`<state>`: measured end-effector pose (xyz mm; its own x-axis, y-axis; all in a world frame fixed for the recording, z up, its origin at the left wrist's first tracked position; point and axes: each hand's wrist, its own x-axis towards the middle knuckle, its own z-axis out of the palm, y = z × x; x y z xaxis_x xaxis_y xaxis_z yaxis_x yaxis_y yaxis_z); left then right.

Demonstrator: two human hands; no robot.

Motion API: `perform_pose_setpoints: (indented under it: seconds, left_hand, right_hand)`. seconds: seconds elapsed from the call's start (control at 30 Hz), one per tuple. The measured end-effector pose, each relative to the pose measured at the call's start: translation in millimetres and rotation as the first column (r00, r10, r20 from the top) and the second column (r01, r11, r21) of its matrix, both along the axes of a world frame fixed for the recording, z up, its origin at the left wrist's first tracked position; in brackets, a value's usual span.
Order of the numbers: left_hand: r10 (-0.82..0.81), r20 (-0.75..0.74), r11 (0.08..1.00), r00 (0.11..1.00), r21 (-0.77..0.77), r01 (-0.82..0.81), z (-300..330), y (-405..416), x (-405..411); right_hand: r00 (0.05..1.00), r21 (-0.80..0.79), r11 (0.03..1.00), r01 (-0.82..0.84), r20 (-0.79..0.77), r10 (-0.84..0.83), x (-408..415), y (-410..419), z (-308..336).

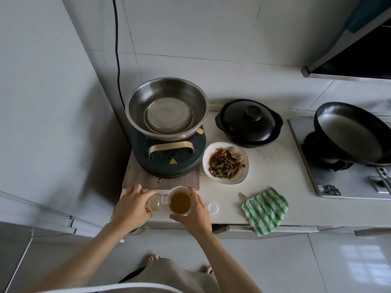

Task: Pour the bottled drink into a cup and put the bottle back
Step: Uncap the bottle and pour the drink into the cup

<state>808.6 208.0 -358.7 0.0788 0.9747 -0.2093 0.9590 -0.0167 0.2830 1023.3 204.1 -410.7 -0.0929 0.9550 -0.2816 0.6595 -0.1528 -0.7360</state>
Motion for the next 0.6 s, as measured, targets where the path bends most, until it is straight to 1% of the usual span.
perform_pose_setpoints:
  seconds: [0.17,0.23,0.3,0.4,0.47,0.5,0.53,0.6]
  left_hand:
    - [0.071,0.095,0.997,0.993,0.007,-0.072,-15,-9,0]
    - [0.116,0.173,0.993,0.978,0.009,-0.119,-21,-12,0]
    - [0.178,0.293,0.983,0.940,-0.012,-0.182,-26,-13,-1]
    - [0.253,0.484,0.965,0.838,-0.066,-0.253,-31,-15,-2]
    - [0.295,0.568,0.951,0.768,-0.098,-0.292,-30,-15,-3]
    - [0.308,0.591,0.946,0.745,-0.111,-0.303,-28,-15,-1]
    - [0.324,0.607,0.941,0.726,-0.124,-0.316,-29,-16,-1]
    - [0.348,0.620,0.931,0.704,-0.144,-0.334,-34,-18,-2]
  right_hand:
    - [1.000,0.021,1.000,-0.006,-0.004,0.007,1,2,-1]
    - [1.000,0.017,1.000,-0.023,0.003,0.023,2,2,1]
    - [0.997,-0.038,0.998,-0.051,0.049,0.053,4,3,4]
    - [0.981,-0.105,0.985,-0.140,0.118,0.152,19,6,14]
    - [0.944,-0.163,0.965,-0.203,0.230,0.237,40,8,22]
    - [0.914,-0.181,0.960,-0.214,0.310,0.262,53,8,22]
    - [0.877,-0.176,0.962,-0.211,0.400,0.266,64,9,20]
    - [0.820,-0.131,0.979,-0.158,0.535,0.204,81,12,14]
